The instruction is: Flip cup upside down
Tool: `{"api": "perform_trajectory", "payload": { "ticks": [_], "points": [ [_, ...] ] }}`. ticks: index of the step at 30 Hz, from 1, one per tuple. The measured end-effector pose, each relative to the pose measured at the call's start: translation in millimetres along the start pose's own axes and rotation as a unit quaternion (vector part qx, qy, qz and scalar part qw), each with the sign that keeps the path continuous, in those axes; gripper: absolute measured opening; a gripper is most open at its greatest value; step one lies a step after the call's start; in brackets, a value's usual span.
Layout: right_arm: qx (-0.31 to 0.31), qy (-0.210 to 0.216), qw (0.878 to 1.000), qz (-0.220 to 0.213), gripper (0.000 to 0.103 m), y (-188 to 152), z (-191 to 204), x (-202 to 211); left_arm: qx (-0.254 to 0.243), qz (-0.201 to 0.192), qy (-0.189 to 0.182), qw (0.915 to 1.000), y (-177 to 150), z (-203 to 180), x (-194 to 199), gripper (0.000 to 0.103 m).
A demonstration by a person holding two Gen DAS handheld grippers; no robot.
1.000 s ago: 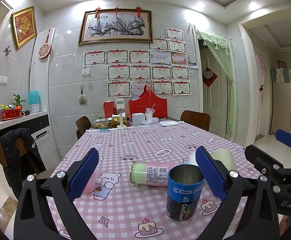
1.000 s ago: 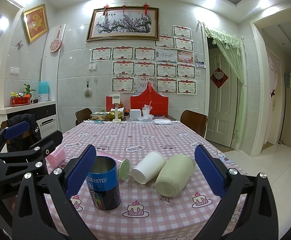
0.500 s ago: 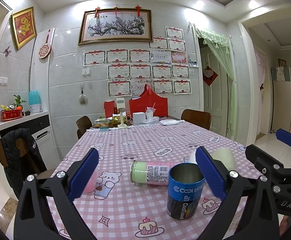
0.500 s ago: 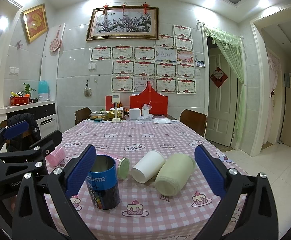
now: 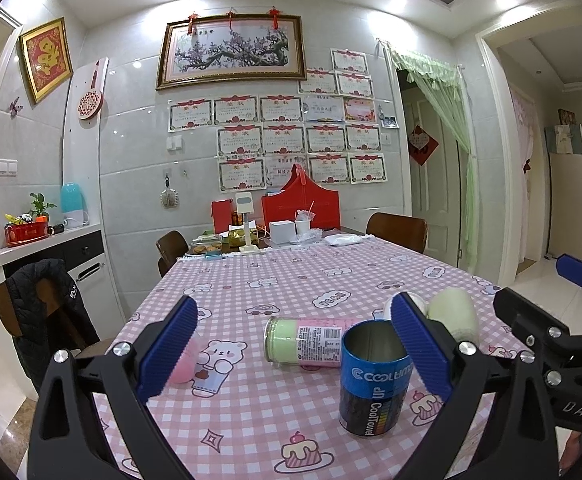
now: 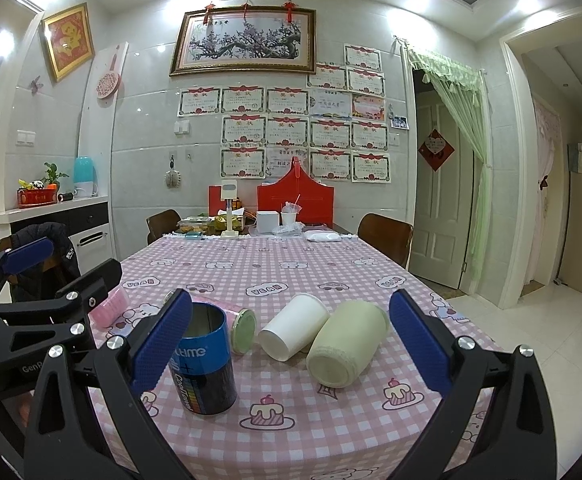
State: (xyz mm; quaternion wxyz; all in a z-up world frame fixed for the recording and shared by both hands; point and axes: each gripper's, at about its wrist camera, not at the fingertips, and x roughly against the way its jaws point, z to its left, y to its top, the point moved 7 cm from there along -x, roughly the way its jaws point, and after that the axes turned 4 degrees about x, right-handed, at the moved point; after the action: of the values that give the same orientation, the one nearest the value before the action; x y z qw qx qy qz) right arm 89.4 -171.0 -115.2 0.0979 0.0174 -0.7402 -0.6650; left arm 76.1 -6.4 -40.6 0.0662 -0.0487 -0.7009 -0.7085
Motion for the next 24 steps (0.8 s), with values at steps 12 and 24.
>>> {"api": "perform_trajectory", "payload": {
  "ticks": [12, 24],
  "points": [
    [-0.001, -0.002, 1.000, 0.012, 0.095, -7.8, -1.9, -7.3, -0.004, 0.017, -0.002, 0.9999, -10.0, -2.3, -11.2, 0.096],
    [-0.003, 0.001, 1.000, 0.027, 0.095, -14.2, -3.7, -16.5, -0.010, 0.035, 0.000, 0.9993, -21.0, -3.5, -22.5, 0.096]
  ]
}}
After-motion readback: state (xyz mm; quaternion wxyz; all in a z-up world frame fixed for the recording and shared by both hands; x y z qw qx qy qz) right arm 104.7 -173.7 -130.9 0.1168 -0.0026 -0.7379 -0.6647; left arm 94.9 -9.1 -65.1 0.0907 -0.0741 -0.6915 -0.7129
